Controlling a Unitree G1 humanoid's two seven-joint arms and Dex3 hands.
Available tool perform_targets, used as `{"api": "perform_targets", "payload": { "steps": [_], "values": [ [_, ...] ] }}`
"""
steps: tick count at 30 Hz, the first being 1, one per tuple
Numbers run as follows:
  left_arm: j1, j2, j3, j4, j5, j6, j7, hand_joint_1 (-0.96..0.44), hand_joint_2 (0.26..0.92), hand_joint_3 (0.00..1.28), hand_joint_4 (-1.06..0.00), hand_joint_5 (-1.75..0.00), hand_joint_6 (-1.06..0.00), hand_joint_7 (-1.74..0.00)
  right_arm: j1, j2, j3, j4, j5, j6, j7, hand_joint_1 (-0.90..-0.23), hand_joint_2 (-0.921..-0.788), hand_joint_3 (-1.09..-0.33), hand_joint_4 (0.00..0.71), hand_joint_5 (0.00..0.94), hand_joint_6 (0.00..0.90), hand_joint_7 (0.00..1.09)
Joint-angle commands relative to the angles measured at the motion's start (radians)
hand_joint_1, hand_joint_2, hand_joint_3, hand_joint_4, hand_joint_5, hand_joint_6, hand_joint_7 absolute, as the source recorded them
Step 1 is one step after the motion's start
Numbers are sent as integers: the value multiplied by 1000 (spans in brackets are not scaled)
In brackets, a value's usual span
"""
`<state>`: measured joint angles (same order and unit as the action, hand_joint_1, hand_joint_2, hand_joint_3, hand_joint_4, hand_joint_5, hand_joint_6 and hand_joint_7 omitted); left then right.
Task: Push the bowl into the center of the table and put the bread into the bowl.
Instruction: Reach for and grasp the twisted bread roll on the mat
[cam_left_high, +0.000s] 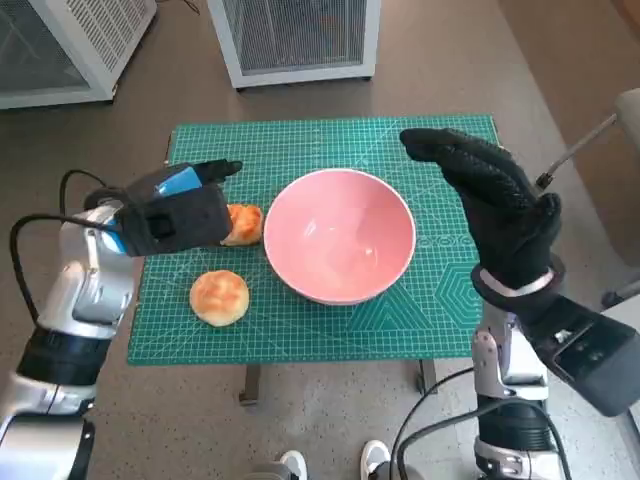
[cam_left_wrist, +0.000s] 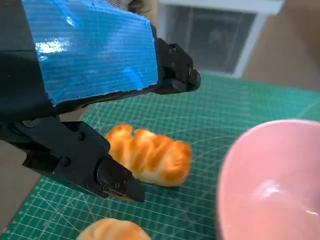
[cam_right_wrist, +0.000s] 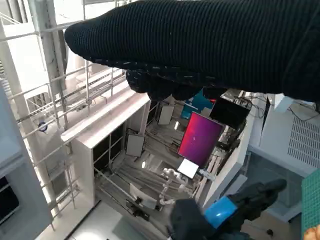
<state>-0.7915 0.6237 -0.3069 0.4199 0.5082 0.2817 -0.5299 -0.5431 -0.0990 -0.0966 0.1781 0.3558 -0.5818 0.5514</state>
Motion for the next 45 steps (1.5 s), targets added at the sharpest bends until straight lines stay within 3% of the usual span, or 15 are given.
{"api": "perform_targets", "payload": {
  "steps": [1, 17, 26, 32, 37, 39, 40, 41, 42, 45],
  "values": [
    [-56, -21, -37, 126, 37, -32, 26, -82, 739, 8, -127, -2, -324, -19, 28, -1, 3, 11, 6, 5, 1, -415, -921, -481, 425, 1, 42, 849],
    [-167, -117, -102, 502, 78, -95, 114, -91, 759, 13, -150, -2, -329, -9, 33, 10, 2, 21, 15, 1, 1, -404, -921, -487, 426, 1, 38, 847],
    [-190, -159, -144, 656, 108, -177, 210, -80, 779, 20, -173, -12, -347, -12, 28, 15, 1, 28, 19, 2, 1, -401, -921, -492, 427, 2, 39, 845],
    [-174, -173, -180, 721, 141, -272, 335, -88, 825, 29, -321, -30, -418, -28, 23, 18, 2, 38, 20, -2, 4, -406, -921, -488, 429, 3, 43, 840],
    [-152, -176, -210, 766, 175, -359, 474, -82, 895, 41, -582, -93, -572, -73, 27, 18, 4, 40, 22, -8, 8, -407, -921, -488, 429, 2, 43, 839],
    [-151, -170, -218, 776, 186, -386, 517, -66, 910, 70, -714, -151, -661, -109, 27, 17, 4, 39, 22, -8, 9, -407, -921, -488, 429, 2, 43, 839],
    [-151, -168, -221, 781, 189, -398, 533, -53, 913, 89, -700, -375, -623, -336, 28, 17, 5, 39, 23, -8, 9, -407, -921, -488, 429, 2, 43, 839],
    [-152, -167, -223, 786, 191, -405, 543, -34, 916, 139, -651, -729, -541, -692, 28, 16, 5, 39, 24, -8, 10, -407, -921, -488, 429, 2, 43, 839],
    [-153, -162, -224, 788, 193, -417, 560, -22, 918, 185, -599, -986, -481, -920, 28, 15, 4, 39, 26, -8, 11, -407, -921, -488, 429, 2, 43, 839],
    [-158, -147, -221, 784, 196, -450, 602, -7, 920, 183, -587, -1239, -487, -1116, 27, 13, 1, 42, 32, -7, 15, -408, -921, -486, 431, 3, 44, 838]
  ]
}}
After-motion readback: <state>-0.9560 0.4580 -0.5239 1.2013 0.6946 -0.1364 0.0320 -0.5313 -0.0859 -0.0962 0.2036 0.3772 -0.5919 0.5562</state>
